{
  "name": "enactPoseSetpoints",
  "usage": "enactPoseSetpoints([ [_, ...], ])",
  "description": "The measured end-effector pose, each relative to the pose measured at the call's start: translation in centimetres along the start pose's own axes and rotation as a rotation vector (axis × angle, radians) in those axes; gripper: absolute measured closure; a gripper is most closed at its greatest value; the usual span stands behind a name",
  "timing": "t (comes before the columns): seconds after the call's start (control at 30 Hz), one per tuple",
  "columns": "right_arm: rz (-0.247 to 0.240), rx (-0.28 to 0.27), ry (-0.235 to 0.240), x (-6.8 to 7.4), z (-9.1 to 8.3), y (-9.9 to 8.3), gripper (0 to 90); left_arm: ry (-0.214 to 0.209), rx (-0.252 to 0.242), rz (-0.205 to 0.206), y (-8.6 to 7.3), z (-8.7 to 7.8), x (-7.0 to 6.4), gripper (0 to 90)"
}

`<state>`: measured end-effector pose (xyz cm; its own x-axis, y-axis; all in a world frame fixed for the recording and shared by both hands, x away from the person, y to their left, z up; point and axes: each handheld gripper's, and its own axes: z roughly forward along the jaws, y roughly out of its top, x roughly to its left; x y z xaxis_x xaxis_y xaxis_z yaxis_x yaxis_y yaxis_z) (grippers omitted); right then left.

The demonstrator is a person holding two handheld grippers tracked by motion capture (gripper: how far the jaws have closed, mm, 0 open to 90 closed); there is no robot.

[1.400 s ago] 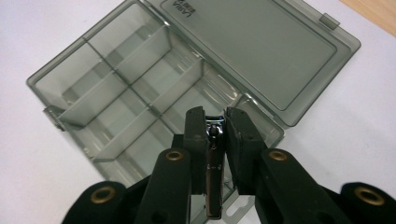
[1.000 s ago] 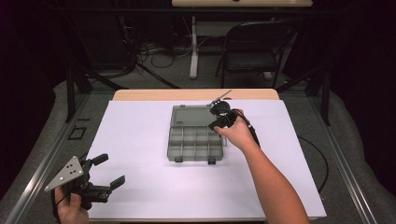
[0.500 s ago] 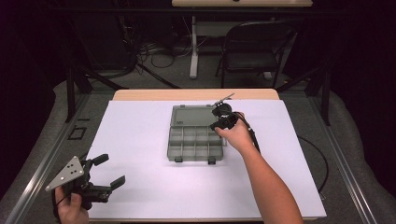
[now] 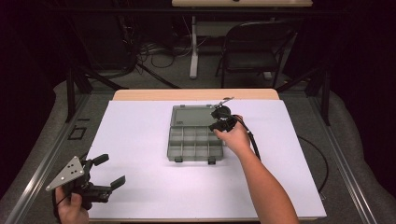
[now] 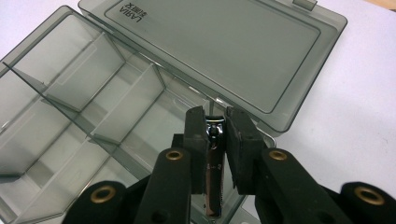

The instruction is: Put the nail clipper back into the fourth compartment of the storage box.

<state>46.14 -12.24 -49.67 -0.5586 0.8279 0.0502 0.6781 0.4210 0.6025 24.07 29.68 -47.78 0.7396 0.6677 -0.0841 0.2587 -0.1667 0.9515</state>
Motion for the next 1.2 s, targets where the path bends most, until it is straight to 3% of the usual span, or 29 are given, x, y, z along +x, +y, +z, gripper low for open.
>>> enactPoseSetpoints([
  [0.67, -0.022, -0.024, -0.004, 0.2, 0.7, -0.8, 79.3, 0.001, 0.006, 0.002, 0.0, 0.1, 0.0, 0.8],
  [0.83, -0.025, -0.003, -0.008, 0.2, 0.8, -1.0, 79.3, 0.001, 0.002, 0.0, 0.0, 0.0, 0.0, 0.8],
  [0.87, -0.02, -0.035, -0.004, 0.2, 1.1, -1.1, 79.3, 0.001, 0.002, 0.0, 0.0, 0.0, 0.0, 0.8],
  [0.97, -0.036, 0.015, -0.016, 0.3, 0.9, -1.1, 79.3, 0.001, 0.001, 0.002, 0.0, 0.0, 0.0, 0.8],
  [1.2, -0.046, -0.011, -0.016, 0.6, 1.1, -1.2, 79.3, 0.001, 0.002, 0.002, 0.0, 0.0, 0.0, 0.8],
])
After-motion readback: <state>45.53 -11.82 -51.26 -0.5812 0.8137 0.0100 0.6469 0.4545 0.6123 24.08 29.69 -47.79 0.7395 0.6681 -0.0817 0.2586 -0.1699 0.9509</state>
